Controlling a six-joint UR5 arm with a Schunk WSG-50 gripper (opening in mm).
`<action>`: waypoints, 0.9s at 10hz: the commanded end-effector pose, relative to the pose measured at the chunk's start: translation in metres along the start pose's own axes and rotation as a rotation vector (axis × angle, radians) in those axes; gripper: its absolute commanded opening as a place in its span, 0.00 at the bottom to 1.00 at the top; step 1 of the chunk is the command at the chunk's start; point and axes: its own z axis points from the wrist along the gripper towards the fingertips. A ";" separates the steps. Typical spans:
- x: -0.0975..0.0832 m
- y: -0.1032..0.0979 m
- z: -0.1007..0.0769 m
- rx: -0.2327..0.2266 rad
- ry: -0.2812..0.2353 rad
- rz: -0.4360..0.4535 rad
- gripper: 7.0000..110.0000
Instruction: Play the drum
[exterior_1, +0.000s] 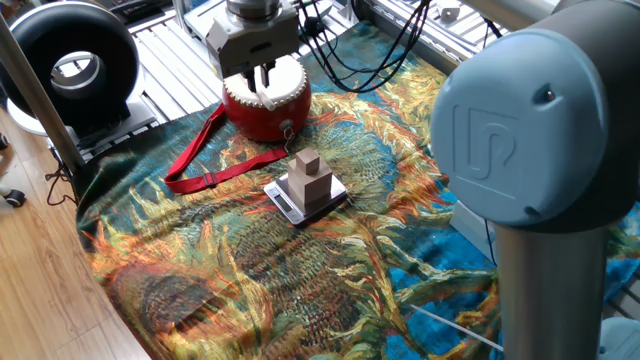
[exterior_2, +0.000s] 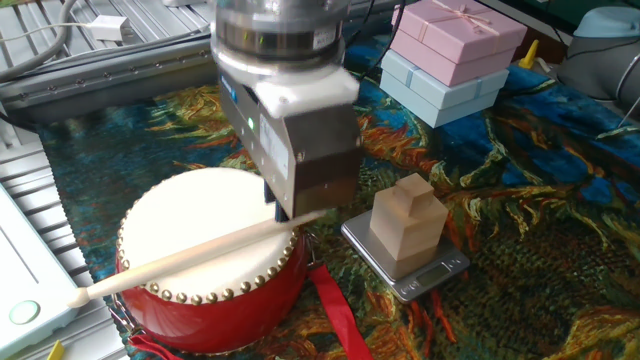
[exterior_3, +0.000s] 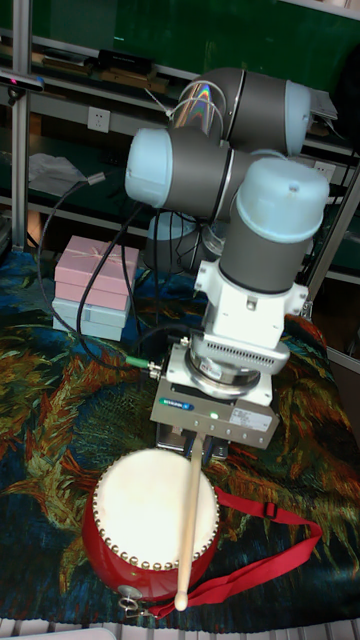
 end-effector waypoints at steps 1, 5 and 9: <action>0.008 -0.010 -0.023 0.010 -0.010 0.011 0.15; 0.014 -0.027 -0.037 0.031 -0.022 0.036 0.00; 0.015 -0.035 -0.044 0.016 -0.037 0.059 0.00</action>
